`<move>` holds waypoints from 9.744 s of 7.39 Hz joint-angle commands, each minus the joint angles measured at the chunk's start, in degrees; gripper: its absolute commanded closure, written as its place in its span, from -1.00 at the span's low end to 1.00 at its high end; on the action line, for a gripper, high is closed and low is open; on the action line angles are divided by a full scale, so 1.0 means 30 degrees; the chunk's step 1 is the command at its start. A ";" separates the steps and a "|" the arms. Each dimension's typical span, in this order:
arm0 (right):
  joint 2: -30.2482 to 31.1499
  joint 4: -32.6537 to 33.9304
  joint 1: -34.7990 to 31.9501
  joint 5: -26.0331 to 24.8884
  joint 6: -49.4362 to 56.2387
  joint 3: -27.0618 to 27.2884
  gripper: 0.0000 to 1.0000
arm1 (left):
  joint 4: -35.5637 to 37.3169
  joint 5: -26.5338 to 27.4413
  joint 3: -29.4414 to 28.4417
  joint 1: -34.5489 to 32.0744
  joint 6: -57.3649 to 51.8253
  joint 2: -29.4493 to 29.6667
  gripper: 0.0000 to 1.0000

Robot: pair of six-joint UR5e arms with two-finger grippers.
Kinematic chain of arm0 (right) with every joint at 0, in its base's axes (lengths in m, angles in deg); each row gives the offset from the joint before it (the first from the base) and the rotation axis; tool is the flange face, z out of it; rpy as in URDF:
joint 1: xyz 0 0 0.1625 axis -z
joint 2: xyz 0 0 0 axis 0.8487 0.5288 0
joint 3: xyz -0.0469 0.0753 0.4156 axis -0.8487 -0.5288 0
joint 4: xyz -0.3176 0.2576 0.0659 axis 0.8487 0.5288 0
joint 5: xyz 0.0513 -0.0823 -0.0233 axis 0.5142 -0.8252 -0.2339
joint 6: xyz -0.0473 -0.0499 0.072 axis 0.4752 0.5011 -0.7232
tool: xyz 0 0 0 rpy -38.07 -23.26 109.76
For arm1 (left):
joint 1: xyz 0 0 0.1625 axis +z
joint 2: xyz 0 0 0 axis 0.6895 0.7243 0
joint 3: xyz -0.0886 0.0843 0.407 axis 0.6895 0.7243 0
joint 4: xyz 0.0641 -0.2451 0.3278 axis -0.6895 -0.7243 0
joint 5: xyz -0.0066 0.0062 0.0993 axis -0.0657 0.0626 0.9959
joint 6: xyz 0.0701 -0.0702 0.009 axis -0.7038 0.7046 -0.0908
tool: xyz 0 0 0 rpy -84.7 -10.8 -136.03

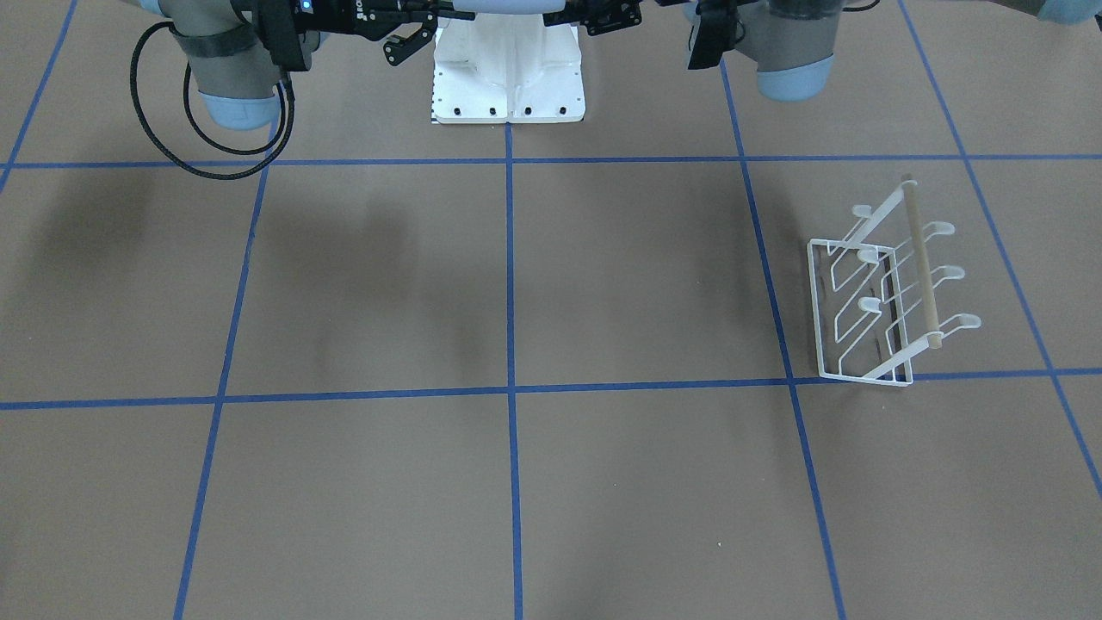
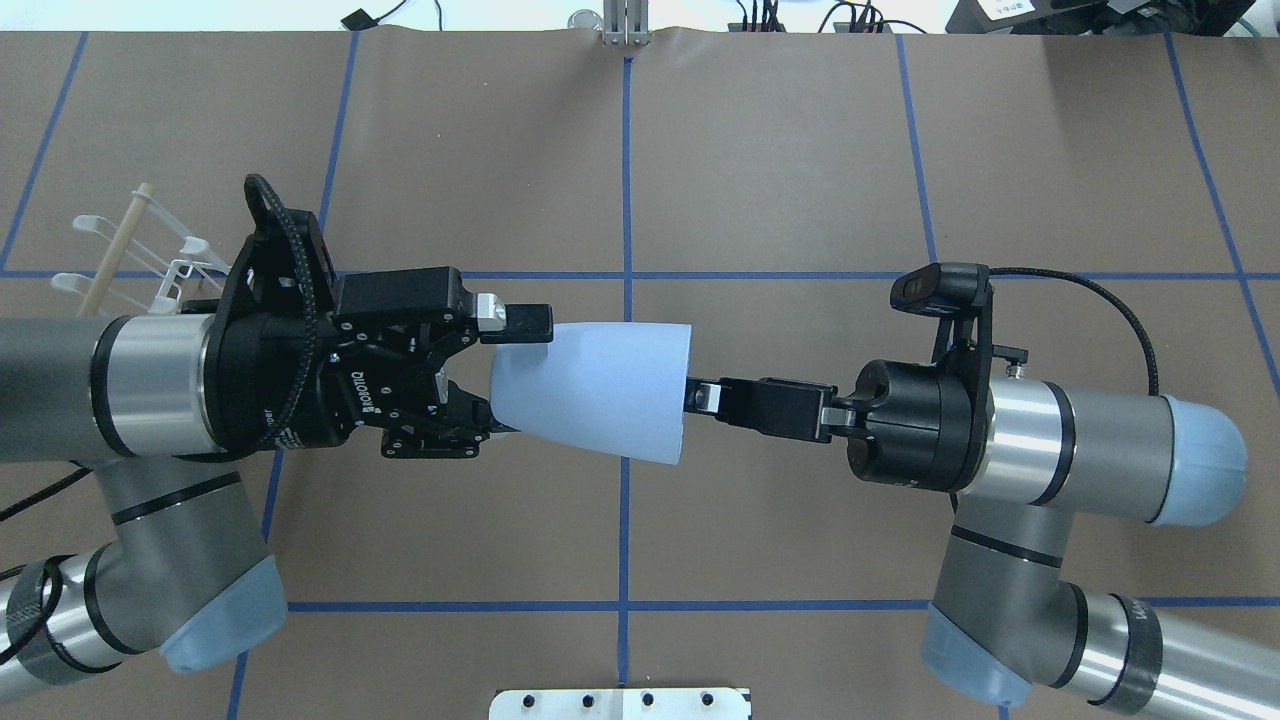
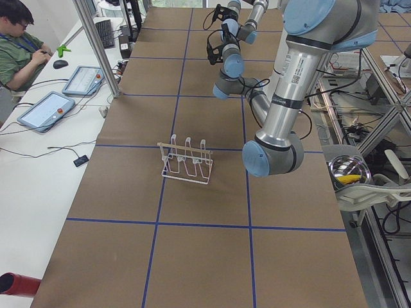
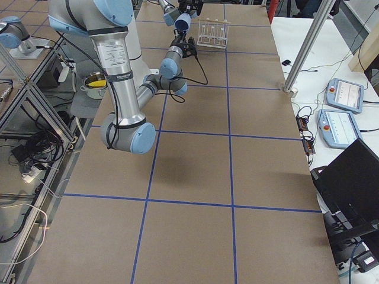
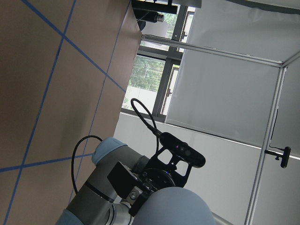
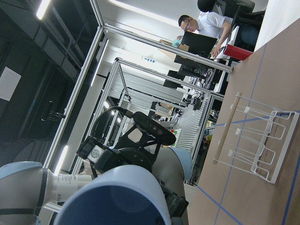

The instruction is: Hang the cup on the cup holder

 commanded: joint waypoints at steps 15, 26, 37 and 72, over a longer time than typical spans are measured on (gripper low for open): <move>0.3849 0.9030 -1.0390 0.3627 0.9038 -0.1939 -1.00 | 0.3966 -0.2436 0.0233 -0.6211 -0.4749 -0.1137 1.00; 0.5813 3.0136 -1.7252 1.1468 2.1768 -0.1941 -1.00 | 2.9763 -0.4835 0.4598 -1.2169 -2.6372 -0.3021 1.00; 0.5930 3.1377 -1.7109 1.1272 2.1476 -0.1941 -1.00 | 3.2098 -0.3550 0.0265 -1.0562 -2.7290 -0.0851 1.00; 0.7689 3.8058 -2.1357 1.1419 2.5343 -0.0418 -1.00 | 2.9461 -0.6622 -0.5273 -1.8730 -4.1119 -0.7413 -0.97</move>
